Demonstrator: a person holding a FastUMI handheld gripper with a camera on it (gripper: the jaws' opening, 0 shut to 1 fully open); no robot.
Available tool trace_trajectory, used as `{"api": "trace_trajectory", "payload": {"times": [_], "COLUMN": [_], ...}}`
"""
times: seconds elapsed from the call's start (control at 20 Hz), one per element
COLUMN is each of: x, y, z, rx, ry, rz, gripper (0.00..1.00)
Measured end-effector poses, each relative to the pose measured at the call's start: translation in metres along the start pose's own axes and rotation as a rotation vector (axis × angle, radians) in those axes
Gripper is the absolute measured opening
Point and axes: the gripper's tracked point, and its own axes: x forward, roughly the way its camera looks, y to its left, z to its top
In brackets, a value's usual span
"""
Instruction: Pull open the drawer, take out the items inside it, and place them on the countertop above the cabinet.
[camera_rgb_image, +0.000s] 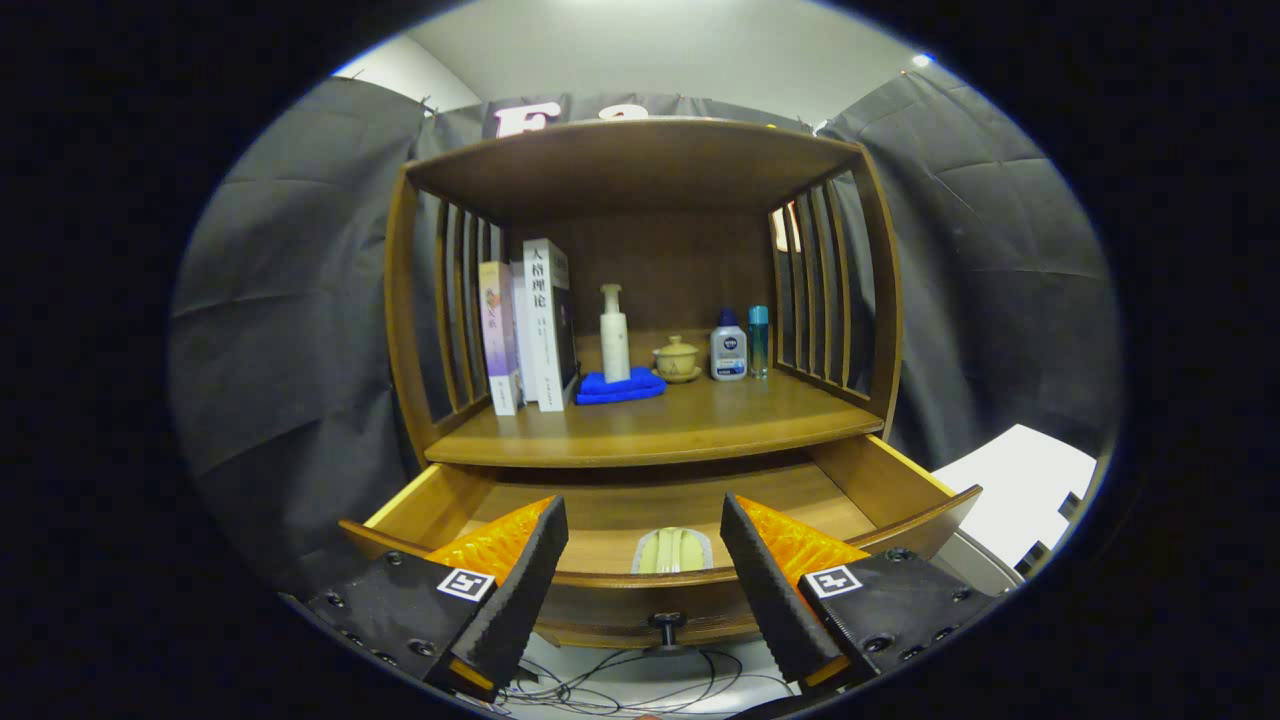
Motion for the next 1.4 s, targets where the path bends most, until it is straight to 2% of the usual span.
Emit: {"api": "trace_trajectory", "payload": {"times": [0.2, 0.25, 0.35, 0.6, 0.7, 0.85, 0.95, 1.0, 1.15, 1.2, 1.3, 1.4], "x": [0.036, 0.046, 0.066, 0.099, 0.105, 0.108, 0.109, 0.114, 0.116, 0.114, 0.109, 0.107], "y": [-0.014, -0.021, -0.026, -0.014, -0.017, -0.031, -0.032, -0.025, -0.024, -0.024, -0.027, -0.023], "z": [-0.005, -0.012, -0.027, -0.07, -0.079, -0.093, -0.102, -0.103, -0.1, -0.095, -0.088, -0.073], "rx": [-0.018, -0.025, -0.025, 0.019, 0.016, -0.029, -0.04, 0.0, 0.042, 0.049, 0.08, 0.151], "ry": [0.116, 0.173, 0.284, 0.52, 0.57, 0.643, 0.691, 0.688, 0.668, 0.662, 0.625, 0.556], "rz": [-0.099, -0.139, -0.166, -0.101, -0.115, -0.158, -0.149, -0.118, -0.104, -0.099, -0.097, -0.067], "gripper": [0.97, 0.97, 0.98, 0.97, 0.95, 0.77, 0.63, 0.55, 0.31, 0.31, 0.18, 0.18]}}
